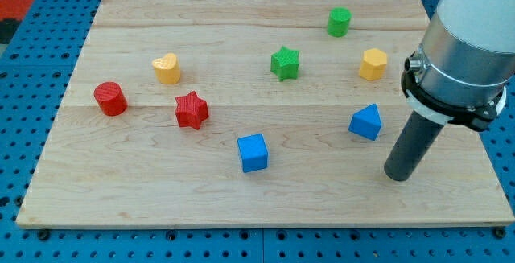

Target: Point your arm to the bottom right

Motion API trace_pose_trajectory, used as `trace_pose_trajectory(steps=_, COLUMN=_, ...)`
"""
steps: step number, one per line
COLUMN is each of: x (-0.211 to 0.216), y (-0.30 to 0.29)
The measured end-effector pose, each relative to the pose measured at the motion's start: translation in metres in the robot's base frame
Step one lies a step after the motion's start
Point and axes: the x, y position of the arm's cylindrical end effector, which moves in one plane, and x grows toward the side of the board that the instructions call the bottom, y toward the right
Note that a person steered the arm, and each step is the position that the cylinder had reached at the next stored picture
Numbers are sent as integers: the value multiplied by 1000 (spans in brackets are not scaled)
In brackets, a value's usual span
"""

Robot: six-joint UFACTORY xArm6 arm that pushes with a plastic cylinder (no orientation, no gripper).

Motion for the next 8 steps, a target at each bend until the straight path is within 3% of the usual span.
trace_pose_trajectory(steps=2, x=16, y=-60)
trace_pose_trajectory(steps=3, x=16, y=-60)
trace_pose_trajectory(steps=6, x=16, y=57)
trace_pose_trajectory(steps=8, x=12, y=57)
